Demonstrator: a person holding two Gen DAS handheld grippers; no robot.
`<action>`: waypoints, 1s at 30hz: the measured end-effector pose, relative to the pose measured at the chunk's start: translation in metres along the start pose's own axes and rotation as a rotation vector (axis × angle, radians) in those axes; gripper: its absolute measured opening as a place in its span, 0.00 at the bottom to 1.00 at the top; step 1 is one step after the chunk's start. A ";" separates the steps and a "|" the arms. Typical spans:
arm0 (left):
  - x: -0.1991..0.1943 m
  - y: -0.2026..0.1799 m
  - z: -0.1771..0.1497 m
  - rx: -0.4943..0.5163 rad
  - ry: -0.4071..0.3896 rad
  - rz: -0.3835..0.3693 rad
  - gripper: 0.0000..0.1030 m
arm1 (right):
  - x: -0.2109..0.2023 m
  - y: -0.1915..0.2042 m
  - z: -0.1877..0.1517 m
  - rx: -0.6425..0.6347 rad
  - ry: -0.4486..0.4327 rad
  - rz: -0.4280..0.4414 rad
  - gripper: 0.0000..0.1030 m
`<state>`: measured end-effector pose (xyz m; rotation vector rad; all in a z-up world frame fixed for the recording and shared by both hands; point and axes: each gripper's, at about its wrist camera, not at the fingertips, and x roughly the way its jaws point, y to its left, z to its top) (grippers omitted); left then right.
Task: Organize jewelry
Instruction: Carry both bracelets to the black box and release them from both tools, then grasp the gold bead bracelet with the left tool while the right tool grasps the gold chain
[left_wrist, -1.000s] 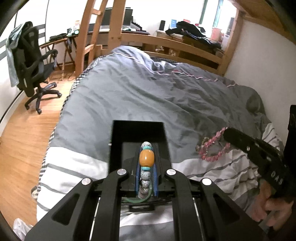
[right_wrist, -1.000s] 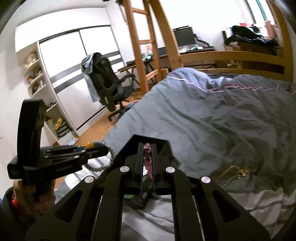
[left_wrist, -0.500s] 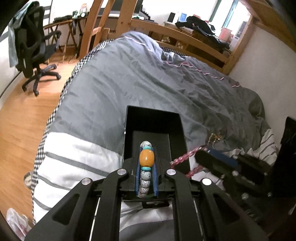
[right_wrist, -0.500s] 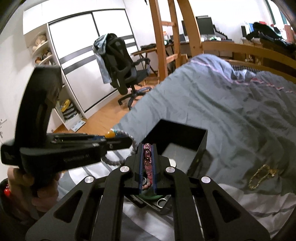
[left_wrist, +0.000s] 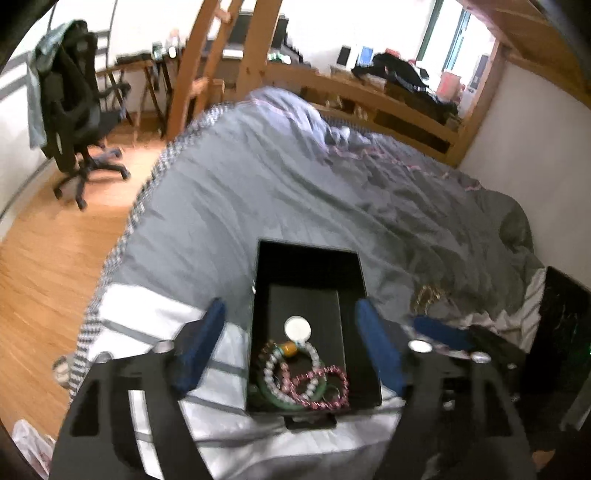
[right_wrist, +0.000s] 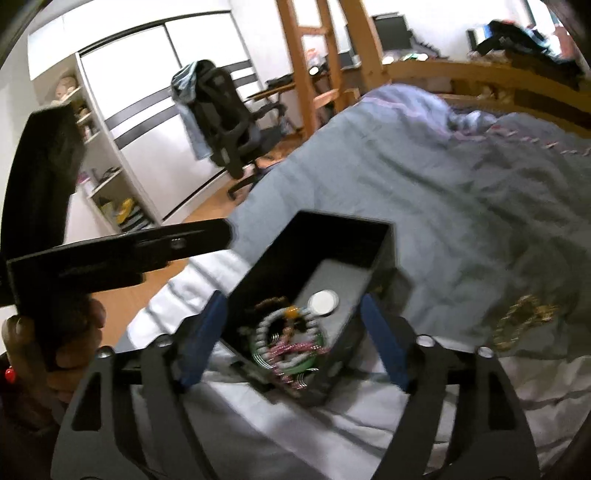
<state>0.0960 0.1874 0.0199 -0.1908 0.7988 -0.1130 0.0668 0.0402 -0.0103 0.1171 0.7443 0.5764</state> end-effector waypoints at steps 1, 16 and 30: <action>-0.003 -0.001 0.001 0.001 -0.021 0.006 0.90 | -0.007 -0.005 0.002 -0.002 -0.016 -0.034 0.88; 0.034 -0.098 -0.021 0.201 0.023 -0.095 0.94 | -0.091 -0.085 0.011 -0.001 -0.060 -0.336 0.96; 0.107 -0.183 -0.049 0.472 0.119 -0.143 0.55 | -0.084 -0.181 -0.017 0.081 0.017 -0.304 0.31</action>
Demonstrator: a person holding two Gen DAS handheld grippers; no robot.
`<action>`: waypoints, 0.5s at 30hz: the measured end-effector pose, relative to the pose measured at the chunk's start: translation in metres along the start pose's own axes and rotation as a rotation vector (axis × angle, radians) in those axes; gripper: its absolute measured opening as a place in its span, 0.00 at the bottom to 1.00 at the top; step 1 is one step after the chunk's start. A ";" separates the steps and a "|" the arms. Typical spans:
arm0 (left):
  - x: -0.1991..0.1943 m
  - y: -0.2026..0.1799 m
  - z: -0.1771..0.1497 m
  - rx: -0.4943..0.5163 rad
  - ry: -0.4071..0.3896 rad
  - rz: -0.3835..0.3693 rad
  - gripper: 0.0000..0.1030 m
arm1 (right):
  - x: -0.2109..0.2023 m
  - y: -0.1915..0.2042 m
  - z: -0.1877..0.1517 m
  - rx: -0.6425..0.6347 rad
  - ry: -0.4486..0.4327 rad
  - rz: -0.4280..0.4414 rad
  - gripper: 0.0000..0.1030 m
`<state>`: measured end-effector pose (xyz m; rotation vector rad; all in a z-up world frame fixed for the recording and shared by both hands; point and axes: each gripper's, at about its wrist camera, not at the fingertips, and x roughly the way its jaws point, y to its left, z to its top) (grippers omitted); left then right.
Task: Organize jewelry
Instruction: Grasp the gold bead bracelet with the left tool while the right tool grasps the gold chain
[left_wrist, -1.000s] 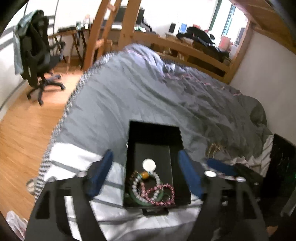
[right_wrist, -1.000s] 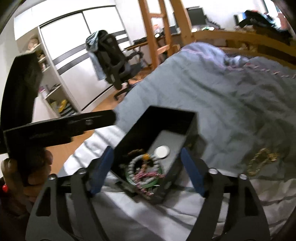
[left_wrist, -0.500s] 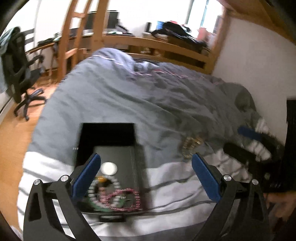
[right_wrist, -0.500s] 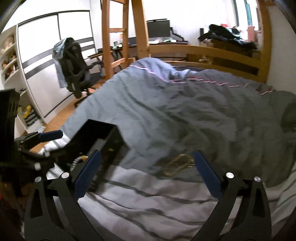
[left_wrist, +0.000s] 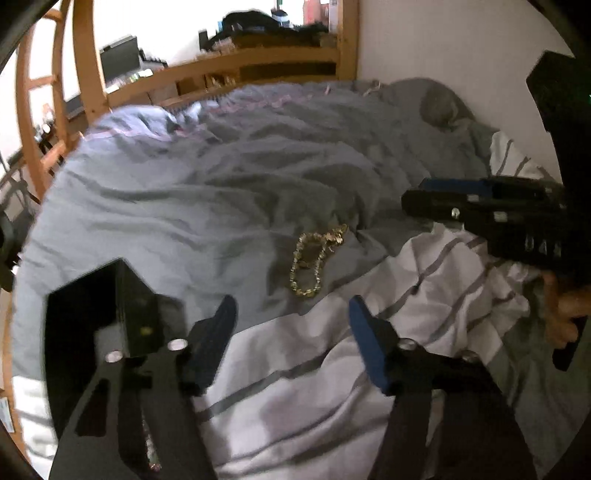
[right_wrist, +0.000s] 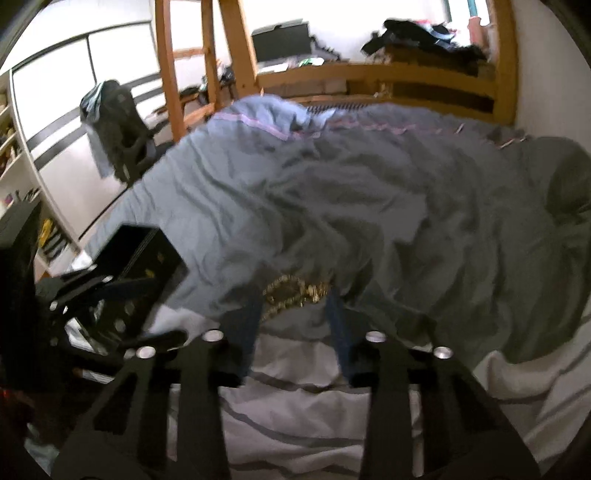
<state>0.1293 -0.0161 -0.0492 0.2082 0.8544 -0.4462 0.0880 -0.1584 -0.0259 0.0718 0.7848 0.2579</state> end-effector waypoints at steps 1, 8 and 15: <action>0.012 0.000 0.002 -0.004 0.013 -0.011 0.51 | 0.009 -0.001 -0.002 -0.012 0.014 0.007 0.27; 0.070 -0.007 0.016 0.005 0.068 -0.047 0.49 | 0.066 -0.009 0.000 -0.019 0.090 0.053 0.27; 0.109 -0.007 0.021 -0.002 0.147 -0.047 0.47 | 0.117 -0.013 -0.007 -0.025 0.193 0.002 0.28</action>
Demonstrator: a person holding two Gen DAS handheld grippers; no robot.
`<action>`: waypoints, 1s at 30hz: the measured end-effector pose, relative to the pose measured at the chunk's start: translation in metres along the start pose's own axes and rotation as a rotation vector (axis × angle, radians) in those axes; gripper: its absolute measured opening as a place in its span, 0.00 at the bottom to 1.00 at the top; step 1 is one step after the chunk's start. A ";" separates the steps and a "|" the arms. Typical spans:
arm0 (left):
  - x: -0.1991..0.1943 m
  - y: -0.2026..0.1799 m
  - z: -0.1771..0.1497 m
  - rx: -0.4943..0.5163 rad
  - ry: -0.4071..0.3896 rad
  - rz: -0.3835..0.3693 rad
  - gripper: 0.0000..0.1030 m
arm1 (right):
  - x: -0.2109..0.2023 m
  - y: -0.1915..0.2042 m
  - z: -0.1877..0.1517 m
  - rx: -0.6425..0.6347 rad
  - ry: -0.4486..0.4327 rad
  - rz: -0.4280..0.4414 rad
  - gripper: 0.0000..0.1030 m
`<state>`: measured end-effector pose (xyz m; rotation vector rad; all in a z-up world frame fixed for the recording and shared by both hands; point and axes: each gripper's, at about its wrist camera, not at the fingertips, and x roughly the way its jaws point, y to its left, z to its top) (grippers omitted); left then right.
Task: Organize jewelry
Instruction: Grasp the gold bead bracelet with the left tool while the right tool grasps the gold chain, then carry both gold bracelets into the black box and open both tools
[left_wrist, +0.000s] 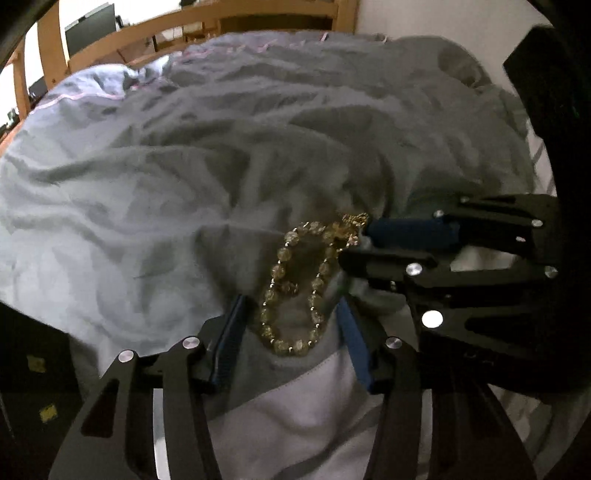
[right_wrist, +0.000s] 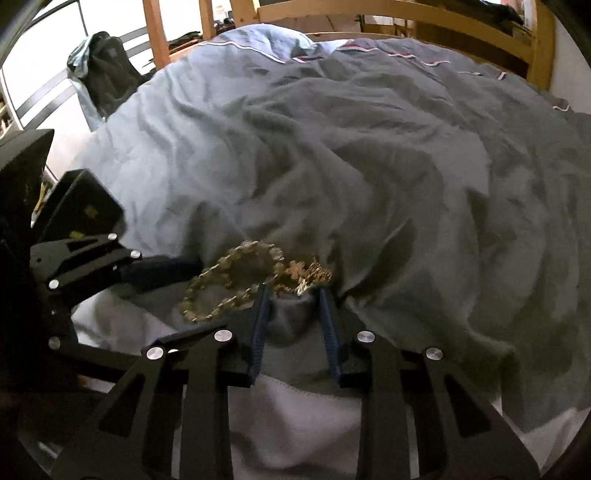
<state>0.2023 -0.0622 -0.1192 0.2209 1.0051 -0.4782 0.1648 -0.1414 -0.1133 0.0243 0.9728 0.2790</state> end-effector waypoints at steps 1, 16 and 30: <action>0.000 0.002 0.001 -0.013 -0.002 -0.007 0.44 | 0.003 -0.002 0.002 0.009 -0.001 -0.005 0.28; -0.035 0.029 0.004 -0.161 -0.021 -0.009 0.08 | -0.029 -0.014 0.010 0.120 -0.173 0.046 0.02; -0.072 0.027 0.017 -0.147 -0.117 -0.007 0.08 | -0.061 -0.005 0.018 0.112 -0.260 0.085 0.02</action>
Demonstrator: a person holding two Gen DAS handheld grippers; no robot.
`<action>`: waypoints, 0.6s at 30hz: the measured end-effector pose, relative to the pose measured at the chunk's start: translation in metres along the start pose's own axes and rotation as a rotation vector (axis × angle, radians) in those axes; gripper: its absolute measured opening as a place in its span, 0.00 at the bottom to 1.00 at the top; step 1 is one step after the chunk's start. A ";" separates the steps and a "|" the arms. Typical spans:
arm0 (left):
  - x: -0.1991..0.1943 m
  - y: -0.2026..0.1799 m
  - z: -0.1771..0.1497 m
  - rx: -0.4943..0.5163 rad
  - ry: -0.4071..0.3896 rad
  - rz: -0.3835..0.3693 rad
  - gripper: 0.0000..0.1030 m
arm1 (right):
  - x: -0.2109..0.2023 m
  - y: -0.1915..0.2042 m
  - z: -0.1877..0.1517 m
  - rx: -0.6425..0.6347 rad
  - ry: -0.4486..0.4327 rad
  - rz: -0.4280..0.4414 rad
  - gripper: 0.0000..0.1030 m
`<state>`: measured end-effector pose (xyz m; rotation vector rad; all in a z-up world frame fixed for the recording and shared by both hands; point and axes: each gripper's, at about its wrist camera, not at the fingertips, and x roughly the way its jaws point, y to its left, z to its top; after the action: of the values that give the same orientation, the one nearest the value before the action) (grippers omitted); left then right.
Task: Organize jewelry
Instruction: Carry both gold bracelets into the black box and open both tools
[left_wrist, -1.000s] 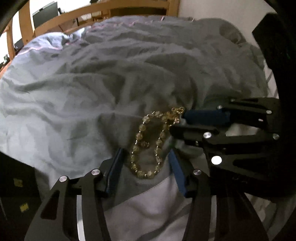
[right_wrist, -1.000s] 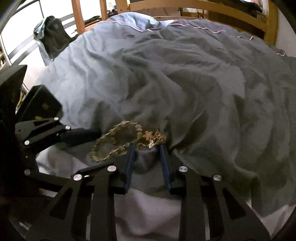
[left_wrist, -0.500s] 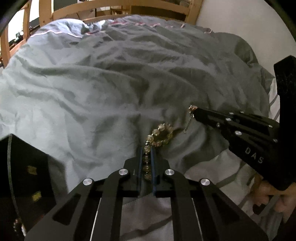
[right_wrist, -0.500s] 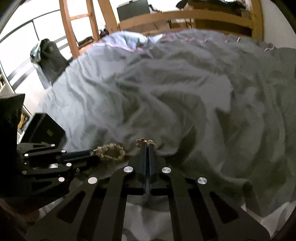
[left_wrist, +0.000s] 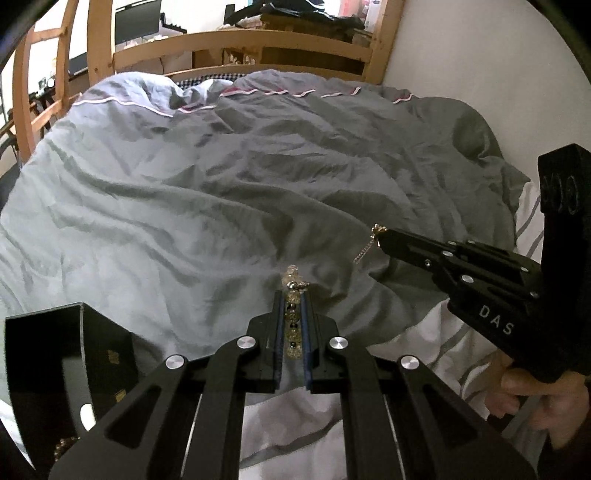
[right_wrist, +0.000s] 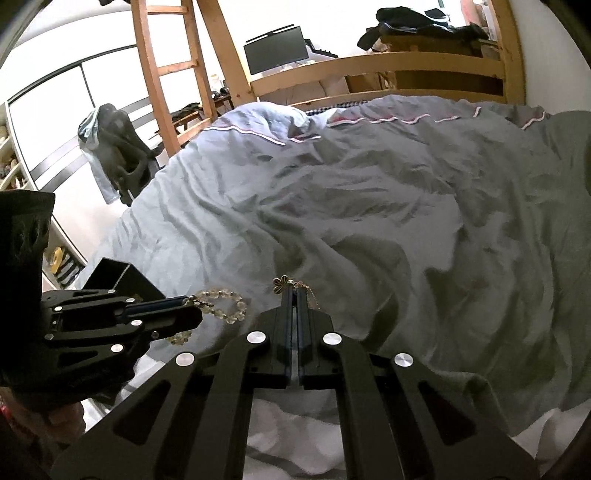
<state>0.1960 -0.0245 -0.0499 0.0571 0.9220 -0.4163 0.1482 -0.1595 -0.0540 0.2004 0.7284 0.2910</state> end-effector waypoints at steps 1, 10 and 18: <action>-0.004 0.000 0.000 0.001 -0.004 0.000 0.08 | -0.002 0.001 -0.001 -0.003 -0.001 0.001 0.02; -0.045 0.001 -0.013 -0.012 -0.044 0.018 0.08 | -0.033 0.021 -0.009 -0.025 -0.008 0.000 0.02; -0.075 0.007 -0.030 -0.028 -0.065 0.040 0.08 | -0.062 0.045 -0.023 -0.050 -0.008 0.012 0.02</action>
<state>0.1355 0.0131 -0.0101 0.0364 0.8614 -0.3664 0.0800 -0.1353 -0.0197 0.1587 0.7114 0.3188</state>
